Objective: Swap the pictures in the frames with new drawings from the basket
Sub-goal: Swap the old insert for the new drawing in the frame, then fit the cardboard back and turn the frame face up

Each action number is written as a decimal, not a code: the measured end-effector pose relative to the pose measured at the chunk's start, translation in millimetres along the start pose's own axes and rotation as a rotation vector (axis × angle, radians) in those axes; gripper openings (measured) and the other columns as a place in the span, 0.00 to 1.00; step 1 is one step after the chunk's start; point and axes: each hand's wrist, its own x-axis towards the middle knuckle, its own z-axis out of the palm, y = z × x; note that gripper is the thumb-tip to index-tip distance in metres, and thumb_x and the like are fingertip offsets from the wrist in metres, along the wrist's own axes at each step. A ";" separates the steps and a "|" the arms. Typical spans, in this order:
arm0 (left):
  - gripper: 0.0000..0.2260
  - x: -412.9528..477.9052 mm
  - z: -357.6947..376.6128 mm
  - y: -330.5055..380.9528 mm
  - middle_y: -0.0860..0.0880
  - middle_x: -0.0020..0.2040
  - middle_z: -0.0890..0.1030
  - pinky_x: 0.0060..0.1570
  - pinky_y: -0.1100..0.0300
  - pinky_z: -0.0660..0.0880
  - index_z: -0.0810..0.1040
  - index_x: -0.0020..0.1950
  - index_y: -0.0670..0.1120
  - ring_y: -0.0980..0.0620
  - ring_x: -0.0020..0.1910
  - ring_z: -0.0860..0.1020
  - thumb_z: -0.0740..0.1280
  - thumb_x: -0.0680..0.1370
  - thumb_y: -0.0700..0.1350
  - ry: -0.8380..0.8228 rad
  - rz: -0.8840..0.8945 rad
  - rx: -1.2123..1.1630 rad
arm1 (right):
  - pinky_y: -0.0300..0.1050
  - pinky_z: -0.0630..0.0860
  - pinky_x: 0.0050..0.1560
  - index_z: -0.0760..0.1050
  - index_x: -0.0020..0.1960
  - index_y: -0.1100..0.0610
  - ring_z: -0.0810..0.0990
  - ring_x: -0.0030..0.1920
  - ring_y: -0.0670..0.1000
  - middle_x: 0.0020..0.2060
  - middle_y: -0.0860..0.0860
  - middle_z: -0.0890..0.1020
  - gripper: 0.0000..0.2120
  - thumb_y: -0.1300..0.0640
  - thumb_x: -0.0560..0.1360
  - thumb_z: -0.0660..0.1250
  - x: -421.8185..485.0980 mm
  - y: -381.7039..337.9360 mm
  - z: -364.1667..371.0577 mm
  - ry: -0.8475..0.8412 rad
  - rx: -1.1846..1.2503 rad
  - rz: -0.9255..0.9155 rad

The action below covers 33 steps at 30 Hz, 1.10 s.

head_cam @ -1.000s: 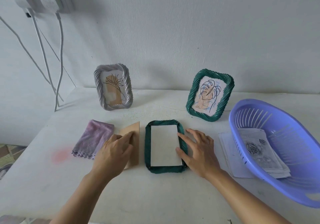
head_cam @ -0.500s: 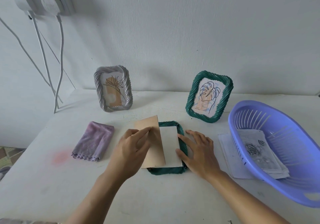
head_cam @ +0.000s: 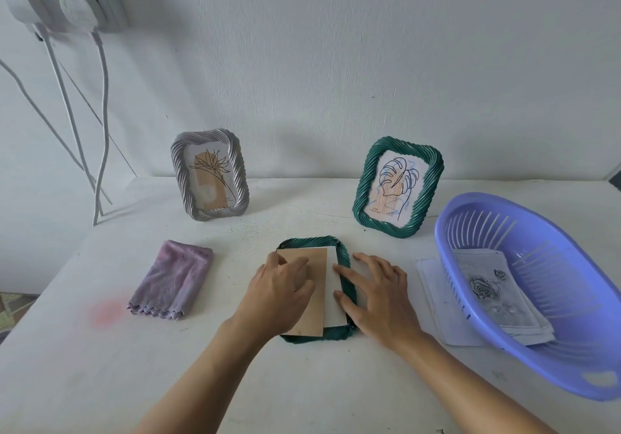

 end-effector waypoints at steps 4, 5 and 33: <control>0.13 10.3 5.1 9.3 0.48 0.54 0.72 0.52 0.50 0.62 0.75 0.58 0.50 0.47 0.58 0.73 0.55 0.79 0.51 -0.059 -0.059 0.101 | 0.53 0.56 0.73 0.66 0.72 0.35 0.60 0.73 0.48 0.73 0.45 0.66 0.25 0.33 0.77 0.53 -0.3 -0.2 -0.1 0.007 0.003 -0.007; 0.12 13.5 6.4 11.4 0.48 0.51 0.72 0.51 0.50 0.61 0.74 0.55 0.50 0.47 0.57 0.73 0.54 0.79 0.51 -0.065 -0.067 0.118 | 0.53 0.56 0.72 0.66 0.72 0.35 0.61 0.73 0.48 0.73 0.45 0.66 0.24 0.33 0.77 0.53 -0.4 -0.4 -0.4 0.013 0.006 -0.011; 0.29 -14.4 7.5 -76.9 0.61 0.78 0.57 0.73 0.51 0.61 0.63 0.76 0.63 0.58 0.75 0.55 0.57 0.74 0.63 -0.097 0.216 0.004 | 0.54 0.57 0.72 0.67 0.71 0.35 0.62 0.72 0.48 0.71 0.44 0.67 0.23 0.33 0.78 0.54 0.9 3.0 3.5 0.028 0.038 -0.010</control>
